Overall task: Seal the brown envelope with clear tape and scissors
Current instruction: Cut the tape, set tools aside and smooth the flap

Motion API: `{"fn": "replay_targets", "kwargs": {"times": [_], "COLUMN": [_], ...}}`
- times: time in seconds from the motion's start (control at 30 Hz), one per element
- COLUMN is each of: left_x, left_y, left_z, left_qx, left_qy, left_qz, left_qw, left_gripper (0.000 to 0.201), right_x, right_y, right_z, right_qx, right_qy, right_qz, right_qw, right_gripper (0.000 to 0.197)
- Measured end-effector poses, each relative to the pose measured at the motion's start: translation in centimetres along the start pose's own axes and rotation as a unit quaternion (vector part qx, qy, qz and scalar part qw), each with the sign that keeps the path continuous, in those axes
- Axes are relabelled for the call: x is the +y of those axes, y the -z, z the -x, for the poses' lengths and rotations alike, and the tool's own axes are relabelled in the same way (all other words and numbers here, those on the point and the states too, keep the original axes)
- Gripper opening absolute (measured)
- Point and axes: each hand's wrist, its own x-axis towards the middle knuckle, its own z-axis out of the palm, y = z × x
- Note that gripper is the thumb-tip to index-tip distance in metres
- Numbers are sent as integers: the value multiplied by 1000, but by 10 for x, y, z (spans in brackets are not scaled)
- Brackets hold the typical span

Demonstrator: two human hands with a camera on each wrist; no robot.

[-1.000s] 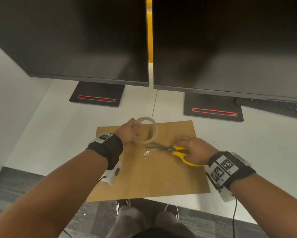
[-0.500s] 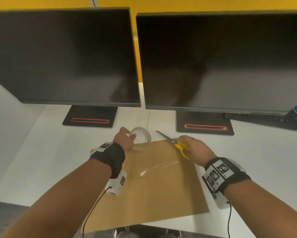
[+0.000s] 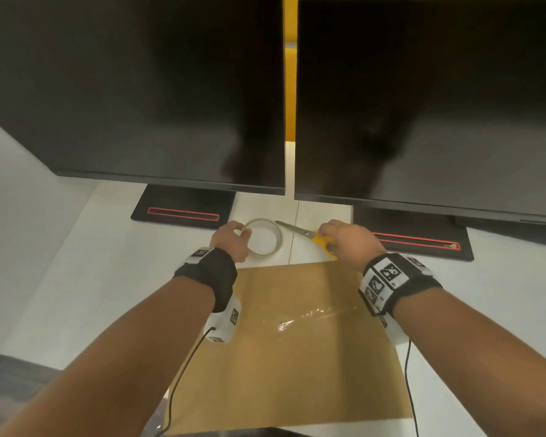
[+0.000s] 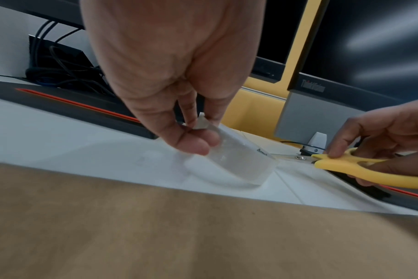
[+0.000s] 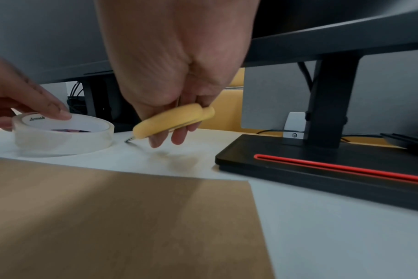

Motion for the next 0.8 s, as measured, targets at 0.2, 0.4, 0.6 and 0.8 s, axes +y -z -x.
{"fn": "replay_targets", "kwargs": {"times": [0.2,0.4,0.6,0.8], "left_x": [-1,-8,-9,6], "left_y": [9,7,6,13], "left_z": [-18,-34,-36,2], "left_qx": [-5,-13,-18,42], "left_qy": [1,-17,-30,-121], "left_qz": [-40,-88,-159,-315], "left_qw": [999,996,987,940], "left_gripper": [30,34,37,38], "right_x": [-2,-1,-2,-19], "right_y": [4,-1,-7,-5], "right_z": [-24,-33,-30,-11], "right_qx": [-26,-37,-21,33], "right_qy": [4,-23,-30,18], "right_qz": [14,30,2,0], "right_qw": [1000,999,999,999], "right_gripper": [24,21,24,39]}}
